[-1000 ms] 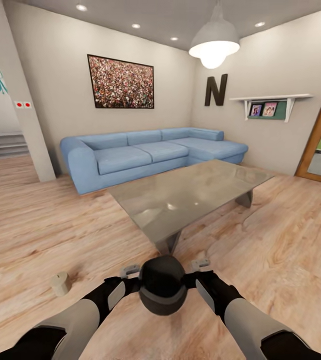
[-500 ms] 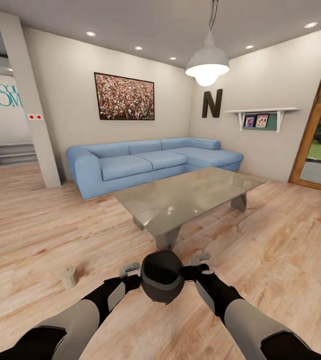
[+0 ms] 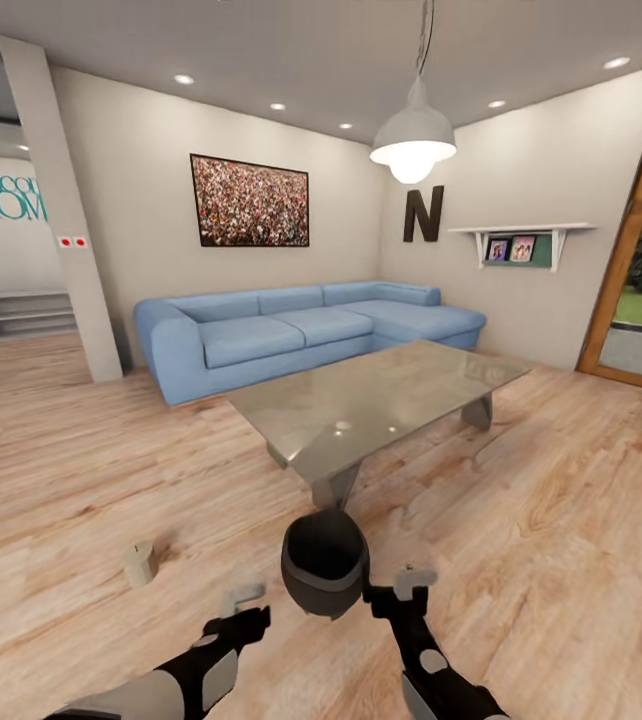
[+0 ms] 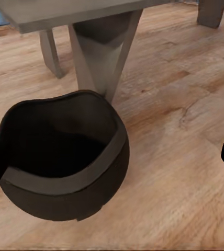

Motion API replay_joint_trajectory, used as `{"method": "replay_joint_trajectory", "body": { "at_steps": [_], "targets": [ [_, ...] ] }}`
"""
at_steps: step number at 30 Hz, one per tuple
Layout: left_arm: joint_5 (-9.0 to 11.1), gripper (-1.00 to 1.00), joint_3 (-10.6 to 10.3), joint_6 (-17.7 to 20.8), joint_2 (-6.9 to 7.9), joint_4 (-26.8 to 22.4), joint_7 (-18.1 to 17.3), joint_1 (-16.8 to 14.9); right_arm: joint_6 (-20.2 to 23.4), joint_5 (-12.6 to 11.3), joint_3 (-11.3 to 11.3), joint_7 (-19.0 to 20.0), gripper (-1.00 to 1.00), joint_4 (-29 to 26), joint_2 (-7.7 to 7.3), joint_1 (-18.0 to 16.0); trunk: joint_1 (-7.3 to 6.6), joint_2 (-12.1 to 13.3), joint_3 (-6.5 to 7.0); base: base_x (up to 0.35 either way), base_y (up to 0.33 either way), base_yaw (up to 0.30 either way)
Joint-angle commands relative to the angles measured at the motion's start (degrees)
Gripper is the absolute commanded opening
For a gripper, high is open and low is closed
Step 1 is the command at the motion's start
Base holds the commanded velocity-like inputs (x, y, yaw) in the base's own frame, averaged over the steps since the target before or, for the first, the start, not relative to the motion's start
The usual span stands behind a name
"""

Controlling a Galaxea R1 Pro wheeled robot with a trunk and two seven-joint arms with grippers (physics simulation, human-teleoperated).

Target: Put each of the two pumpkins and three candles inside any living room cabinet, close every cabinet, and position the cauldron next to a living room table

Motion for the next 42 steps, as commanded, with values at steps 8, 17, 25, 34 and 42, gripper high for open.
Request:
{"method": "replay_joint_trajectory", "body": {
  "at_steps": [8, 17, 25, 34, 42],
  "targets": [
    [-0.1, 1.00, -0.3, -3.2, 0.69, 0.1, 0.2, 4.5, -3.7, -0.6, 0.4, -0.2, 1.00, 0.8, -0.06, 5.4, -1.78, 3.2, 1.39, 0.000, 0.000, 0.000],
    [-0.1, 1.00, -0.3, -3.7, 2.89, 0.1, 0.1, 9.6, -14.9, -0.7, 0.5, -0.2, 1.00, 11.5, 0.07, 6.6, -2.88, 5.2, 2.56, 0.000, 0.000, -0.059],
    [-0.1, 1.00, -0.3, -3.6, 3.73, 0.1, 0.2, 11.8, -17.4, -1.2, 0.2, -0.1, 1.00, 15.4, -0.40, 6.6, -2.88, 5.2, 2.60, -0.090, 0.029, -0.039],
    [-0.1, 1.00, -0.3, -3.5, 3.57, 0.1, 0.1, 11.9, -17.4, -4.2, 0.2, -0.1, 1.00, 15.4, -1.62, 6.6, -2.88, 5.2, 2.83, -0.211, 0.017, -0.278],
    [-0.1, 1.00, -0.3, -3.6, 3.52, 0.1, 0.1, 11.9, -17.8, -4.5, 0.2, -0.1, 1.00, 15.5, -1.65, 6.6, -2.88, 5.2, 3.09, -0.016, 0.000, -0.281]
  ]
}}
